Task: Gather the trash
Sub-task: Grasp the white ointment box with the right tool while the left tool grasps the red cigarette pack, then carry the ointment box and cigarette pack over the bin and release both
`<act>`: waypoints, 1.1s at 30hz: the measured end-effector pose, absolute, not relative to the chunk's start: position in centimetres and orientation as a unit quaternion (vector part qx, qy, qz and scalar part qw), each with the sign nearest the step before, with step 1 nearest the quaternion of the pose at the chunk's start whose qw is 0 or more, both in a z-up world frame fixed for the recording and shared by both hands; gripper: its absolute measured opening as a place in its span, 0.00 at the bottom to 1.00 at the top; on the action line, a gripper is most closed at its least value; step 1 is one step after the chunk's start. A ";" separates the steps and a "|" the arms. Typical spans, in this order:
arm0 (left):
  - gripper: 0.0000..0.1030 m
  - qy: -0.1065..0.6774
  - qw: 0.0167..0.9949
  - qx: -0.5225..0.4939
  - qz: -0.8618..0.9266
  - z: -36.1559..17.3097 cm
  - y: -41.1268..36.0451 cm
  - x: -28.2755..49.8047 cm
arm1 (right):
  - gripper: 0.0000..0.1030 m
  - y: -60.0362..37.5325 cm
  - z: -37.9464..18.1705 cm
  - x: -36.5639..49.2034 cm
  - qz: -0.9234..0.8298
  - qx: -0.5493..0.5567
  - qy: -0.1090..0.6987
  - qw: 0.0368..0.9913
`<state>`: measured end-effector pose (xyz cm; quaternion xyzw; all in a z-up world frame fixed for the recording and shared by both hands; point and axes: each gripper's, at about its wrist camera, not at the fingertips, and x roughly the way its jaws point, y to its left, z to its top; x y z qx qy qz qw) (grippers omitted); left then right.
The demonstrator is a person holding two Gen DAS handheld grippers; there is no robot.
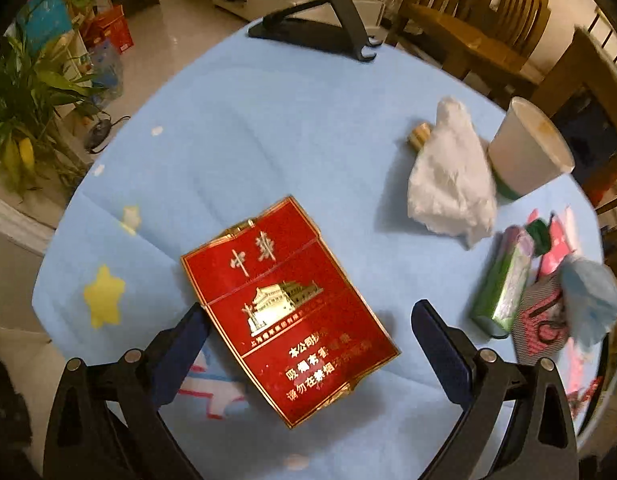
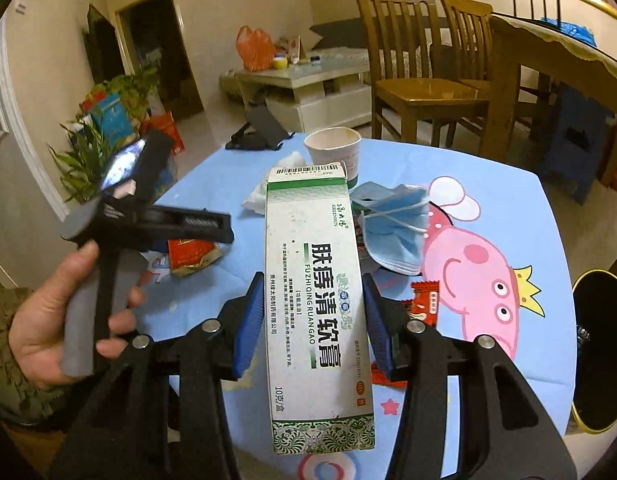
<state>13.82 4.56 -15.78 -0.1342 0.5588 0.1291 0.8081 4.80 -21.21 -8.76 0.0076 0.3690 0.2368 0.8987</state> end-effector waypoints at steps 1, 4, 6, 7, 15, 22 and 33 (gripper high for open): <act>0.93 0.556 0.810 -0.132 0.130 -15.8 4.3 13.8 | 0.45 -21.5 -8.8 4.8 0.234 0.008 0.367 0.900; 0.75 0.540 0.822 -0.105 0.148 -15.5 3.4 13.5 | 0.45 -22.3 -8.8 4.6 0.230 0.017 0.357 0.905; 0.71 0.536 0.827 -0.111 0.132 -15.3 3.1 13.3 | 0.46 -23.2 -8.3 4.3 0.228 0.029 0.344 0.910; 0.71 0.535 0.827 -0.112 0.129 -15.2 3.0 13.3 | 0.46 -23.4 -8.2 4.2 0.227 0.033 0.340 0.912; 0.67 0.460 0.875 0.004 0.150 -13.2 -1.3 11.0 | 0.46 -25.3 -7.5 4.1 0.217 0.059 0.323 0.919; 0.67 0.355 0.920 0.110 0.129 -10.9 -6.0 7.6 | 0.46 -27.4 -6.6 4.0 0.187 0.078 0.300 0.932; 0.67 0.342 0.930 0.104 -0.086 -7.4 -14.1 6.7 | 0.46 -36.7 -5.9 2.9 0.076 0.126 0.291 0.945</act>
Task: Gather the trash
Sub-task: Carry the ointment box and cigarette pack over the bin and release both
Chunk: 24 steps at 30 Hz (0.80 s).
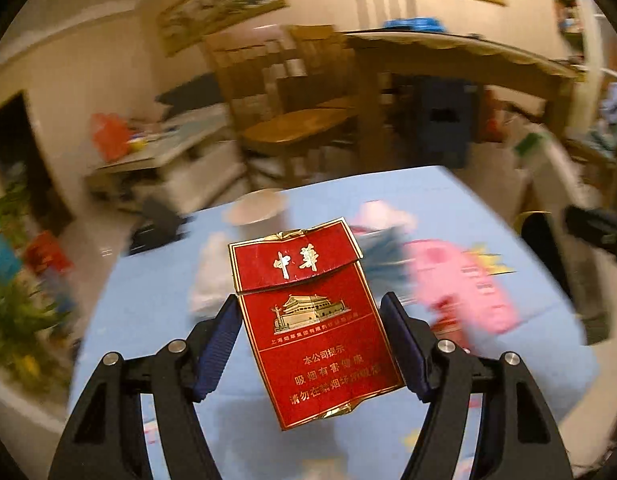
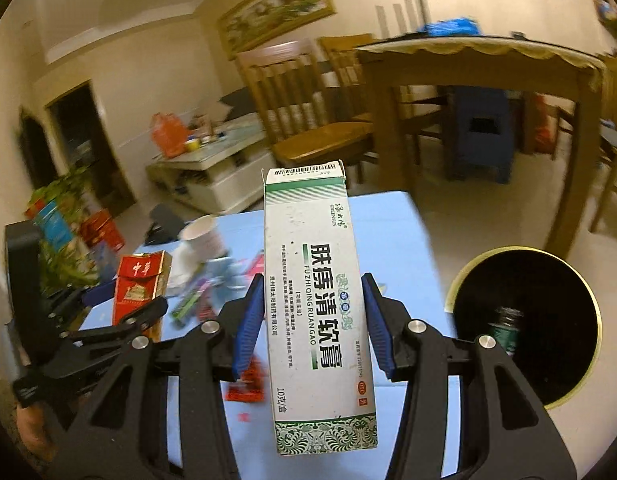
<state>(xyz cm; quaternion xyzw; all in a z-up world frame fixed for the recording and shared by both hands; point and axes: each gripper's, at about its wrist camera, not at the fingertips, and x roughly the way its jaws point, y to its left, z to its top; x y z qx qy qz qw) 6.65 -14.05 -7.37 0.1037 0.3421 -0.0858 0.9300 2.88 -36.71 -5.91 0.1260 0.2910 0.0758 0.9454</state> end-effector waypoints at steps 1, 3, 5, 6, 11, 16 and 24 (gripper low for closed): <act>0.67 0.342 0.928 0.104 -0.102 -7.2 -14.9 6.6 | 0.46 -37.8 -6.0 2.8 0.063 0.132 0.294 0.945; 0.67 0.341 0.924 0.105 -0.138 -6.6 -16.9 6.7 | 0.46 -39.8 -6.1 2.8 0.038 0.134 0.297 0.945; 0.67 0.347 0.918 0.101 -0.163 -6.5 -18.5 6.9 | 0.46 -41.9 -6.0 3.0 -0.005 0.119 0.301 0.946; 0.67 0.350 0.915 0.099 -0.173 -6.4 -19.4 7.2 | 0.46 -43.0 -6.0 3.4 -0.025 0.112 0.302 0.946; 0.66 0.365 0.901 0.096 -0.213 -6.3 -23.0 8.2 | 0.46 -49.9 -6.7 4.5 -0.037 0.199 0.292 0.935; 0.66 0.364 0.891 0.107 -0.248 -6.3 -26.7 8.6 | 0.49 -54.4 -10.4 5.7 -0.113 0.228 0.333 0.908; 0.66 0.383 0.868 0.119 -0.292 -7.5 -33.5 9.2 | 0.95 -58.3 -11.0 3.1 -0.198 0.268 0.304 0.893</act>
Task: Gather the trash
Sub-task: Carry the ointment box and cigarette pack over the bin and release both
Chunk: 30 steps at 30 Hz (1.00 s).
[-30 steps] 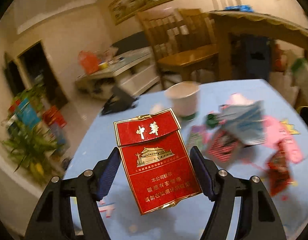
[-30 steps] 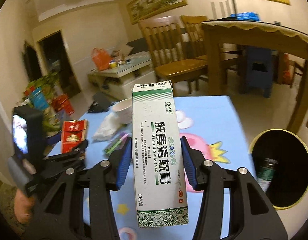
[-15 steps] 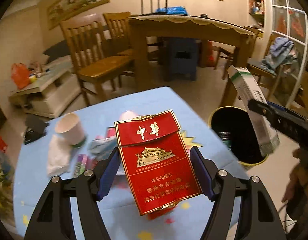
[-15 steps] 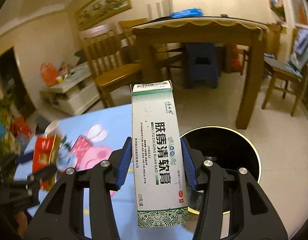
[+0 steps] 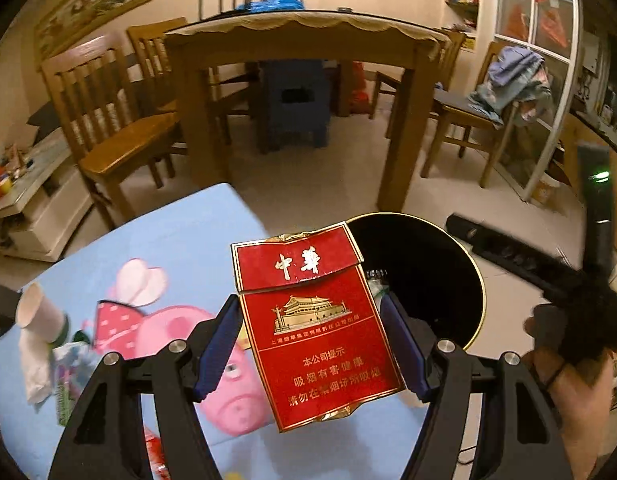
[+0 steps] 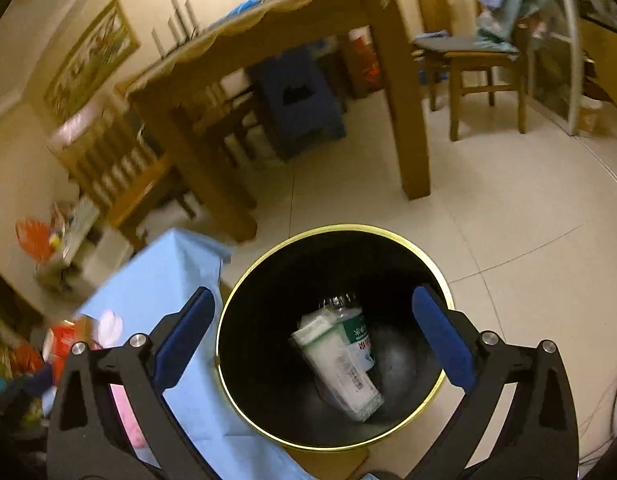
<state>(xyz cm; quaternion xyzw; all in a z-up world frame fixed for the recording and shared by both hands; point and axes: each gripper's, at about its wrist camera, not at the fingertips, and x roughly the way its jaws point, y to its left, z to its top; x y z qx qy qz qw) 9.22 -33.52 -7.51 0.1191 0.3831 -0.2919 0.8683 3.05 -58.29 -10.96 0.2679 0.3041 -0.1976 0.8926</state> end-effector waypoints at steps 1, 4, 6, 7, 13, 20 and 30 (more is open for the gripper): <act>0.66 0.382 0.866 0.125 -0.296 -7.8 -34.3 9.1 | 0.95 -58.6 -10.7 2.5 -0.202 0.267 0.295 0.895; 0.66 0.384 0.859 0.139 -0.308 -8.3 -36.2 8.9 | 0.95 -59.5 -9.2 0.5 -0.217 0.277 0.247 0.903; 0.66 0.386 0.855 0.146 -0.315 -8.6 -37.5 8.9 | 0.95 -60.3 -8.2 -1.1 -0.227 0.288 0.215 0.905; 0.66 0.386 0.853 0.150 -0.318 -8.7 -38.1 8.8 | 0.95 -60.6 -7.8 -1.9 -0.233 0.293 0.198 0.906; 0.67 0.383 0.831 0.180 -0.361 -9.5 -43.0 8.7 | 0.95 -62.8 -6.5 -6.2 -0.256 0.330 0.151 0.896; 0.82 0.398 0.818 0.180 -0.374 -10.9 -43.7 9.6 | 0.95 -64.1 -6.5 -7.9 -0.258 0.357 0.147 0.886; 0.92 0.404 0.815 0.148 -0.387 -9.6 -37.8 7.8 | 0.95 -60.7 -5.7 -4.0 -0.199 0.310 0.190 0.910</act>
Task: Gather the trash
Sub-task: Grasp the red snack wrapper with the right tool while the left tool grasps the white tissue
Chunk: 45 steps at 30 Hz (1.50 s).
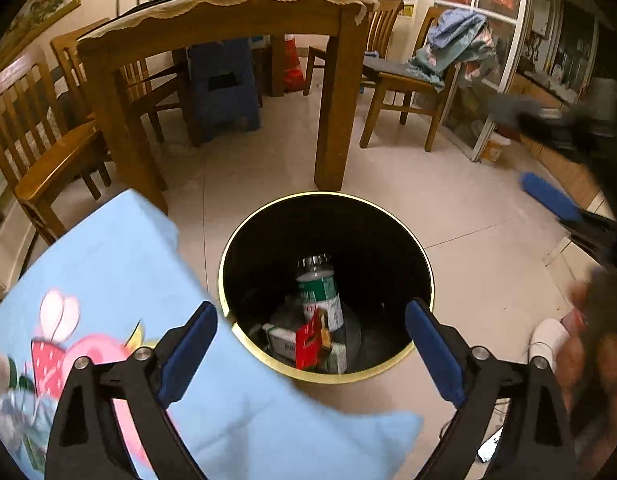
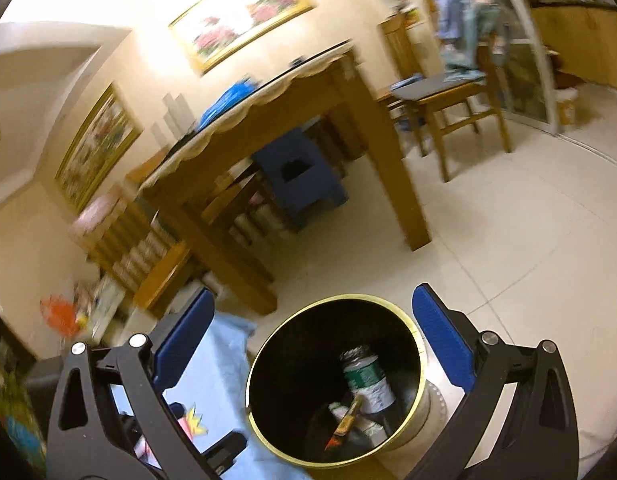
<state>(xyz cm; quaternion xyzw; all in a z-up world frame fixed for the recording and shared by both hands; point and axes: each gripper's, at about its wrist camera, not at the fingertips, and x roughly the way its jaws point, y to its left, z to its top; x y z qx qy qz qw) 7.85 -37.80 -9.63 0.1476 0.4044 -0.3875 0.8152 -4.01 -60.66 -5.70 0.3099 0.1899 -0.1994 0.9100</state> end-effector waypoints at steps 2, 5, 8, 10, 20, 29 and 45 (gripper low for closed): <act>0.94 0.406 0.816 0.141 -0.386 -9.8 -34.7 6.8 | 0.95 -58.5 -5.6 -2.4 -0.170 0.281 0.210 0.921; 0.94 0.411 0.819 0.133 -0.377 -10.4 -28.9 5.2 | 0.95 -54.9 -5.5 -0.2 -0.112 0.249 0.233 0.933; 0.94 0.414 0.836 0.125 -0.338 -11.1 -22.1 4.0 | 0.95 -49.2 -5.8 2.7 -0.004 0.211 0.277 0.937; 0.94 0.414 0.852 0.116 -0.297 -11.7 -17.1 3.8 | 0.95 -44.9 -6.4 4.1 0.046 0.178 0.308 0.933; 0.94 0.434 0.888 0.013 -0.148 -13.3 0.7 6.6 | 0.74 -28.1 -10.9 5.9 0.160 0.043 0.404 0.900; 0.94 0.425 0.891 -0.027 -0.157 -12.4 4.4 7.1 | 0.29 -24.7 -14.6 6.8 0.135 -0.014 0.442 0.886; 0.92 0.467 0.870 -0.059 -0.147 -13.4 2.4 19.5 | 0.24 -28.5 -11.0 5.0 0.117 0.019 0.367 0.922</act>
